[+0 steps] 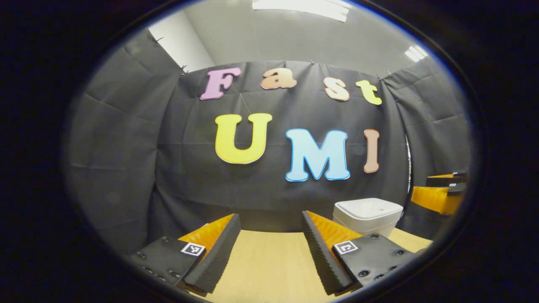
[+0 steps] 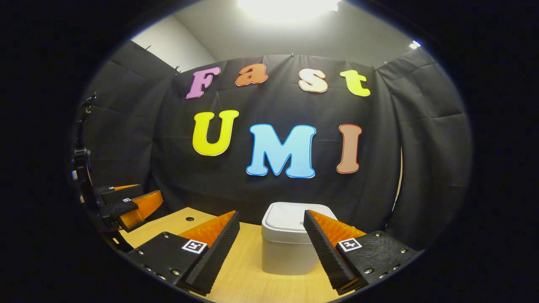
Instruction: Press the lid of the desktop garbage bin to open it, pick up the crumpled paper on the desktop and throw it into the bin, then pick up the pop can on the desktop and drop it into the bin, and finally close the garbage bin lid.
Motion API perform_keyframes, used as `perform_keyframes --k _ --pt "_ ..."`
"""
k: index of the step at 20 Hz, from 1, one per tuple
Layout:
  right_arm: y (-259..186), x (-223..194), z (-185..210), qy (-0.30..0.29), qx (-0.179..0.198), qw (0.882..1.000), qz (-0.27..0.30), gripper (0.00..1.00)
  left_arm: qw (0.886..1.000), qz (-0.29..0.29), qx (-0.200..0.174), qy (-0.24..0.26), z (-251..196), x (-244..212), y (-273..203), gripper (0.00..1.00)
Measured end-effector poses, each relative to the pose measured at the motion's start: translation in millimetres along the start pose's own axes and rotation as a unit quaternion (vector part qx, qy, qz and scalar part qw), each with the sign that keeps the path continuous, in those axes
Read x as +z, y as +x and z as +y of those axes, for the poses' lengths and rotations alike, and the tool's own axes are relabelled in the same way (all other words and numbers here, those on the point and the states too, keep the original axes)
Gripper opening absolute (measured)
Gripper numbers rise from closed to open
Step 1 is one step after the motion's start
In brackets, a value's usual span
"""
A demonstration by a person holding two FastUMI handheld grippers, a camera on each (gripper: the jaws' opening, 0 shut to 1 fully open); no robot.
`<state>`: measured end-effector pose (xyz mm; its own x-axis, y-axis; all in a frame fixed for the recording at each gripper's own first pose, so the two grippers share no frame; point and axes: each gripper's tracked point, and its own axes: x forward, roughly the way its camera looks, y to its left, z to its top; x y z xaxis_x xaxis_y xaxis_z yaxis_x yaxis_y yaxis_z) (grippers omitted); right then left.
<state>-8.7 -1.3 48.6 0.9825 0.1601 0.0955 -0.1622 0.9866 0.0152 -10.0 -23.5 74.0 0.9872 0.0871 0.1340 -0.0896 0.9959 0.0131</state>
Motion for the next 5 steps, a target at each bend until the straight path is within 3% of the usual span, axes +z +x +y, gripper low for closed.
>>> perform_keyframes --k 5 --pt "-7 7 -8 0.018 -0.032 0.999 -0.014 0.97 1.000 0.018 -0.019 0.006 -4 -13 4 0.95"
